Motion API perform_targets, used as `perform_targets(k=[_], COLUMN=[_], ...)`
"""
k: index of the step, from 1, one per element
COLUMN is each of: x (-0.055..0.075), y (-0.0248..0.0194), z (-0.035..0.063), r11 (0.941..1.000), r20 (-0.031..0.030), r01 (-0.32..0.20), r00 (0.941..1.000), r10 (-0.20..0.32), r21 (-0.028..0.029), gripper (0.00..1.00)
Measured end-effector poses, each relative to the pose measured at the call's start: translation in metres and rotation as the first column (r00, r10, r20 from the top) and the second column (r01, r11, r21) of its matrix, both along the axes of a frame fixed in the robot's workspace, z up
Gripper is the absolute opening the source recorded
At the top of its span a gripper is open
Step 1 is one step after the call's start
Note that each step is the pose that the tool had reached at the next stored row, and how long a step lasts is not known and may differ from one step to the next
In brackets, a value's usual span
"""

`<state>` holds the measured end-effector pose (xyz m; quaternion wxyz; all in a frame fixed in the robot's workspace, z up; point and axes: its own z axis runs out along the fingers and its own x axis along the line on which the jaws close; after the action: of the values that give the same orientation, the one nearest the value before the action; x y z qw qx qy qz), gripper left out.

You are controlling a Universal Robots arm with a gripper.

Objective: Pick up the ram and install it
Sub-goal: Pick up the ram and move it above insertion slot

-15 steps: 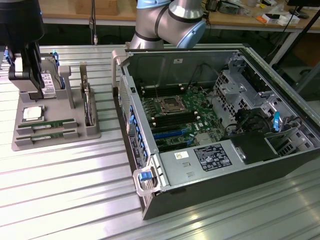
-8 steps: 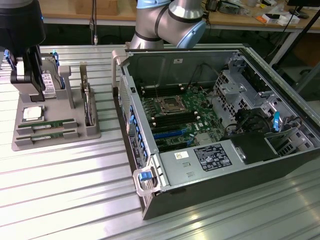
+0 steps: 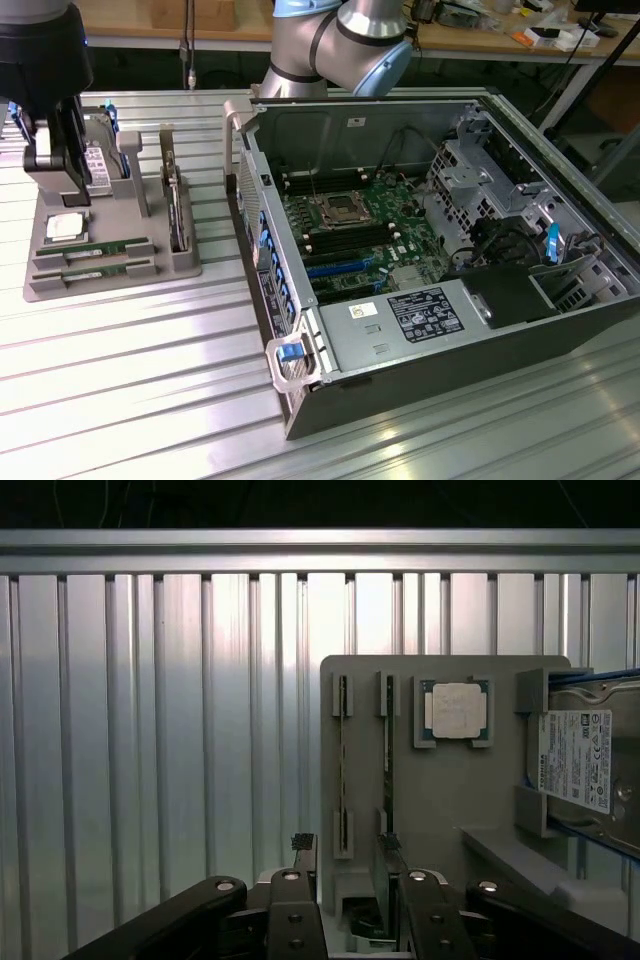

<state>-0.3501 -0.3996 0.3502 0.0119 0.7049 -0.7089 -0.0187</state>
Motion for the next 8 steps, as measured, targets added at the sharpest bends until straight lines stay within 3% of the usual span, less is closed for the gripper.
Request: perform_targets(k=[8], x=[0.0000], y=[0.0000], z=[-0.0072], r11=[1.0000], r20=[0.0000], r01=[-0.001], r00=[1.0000], r10=[0.001], r21=[0.0000], gripper=[0.36])
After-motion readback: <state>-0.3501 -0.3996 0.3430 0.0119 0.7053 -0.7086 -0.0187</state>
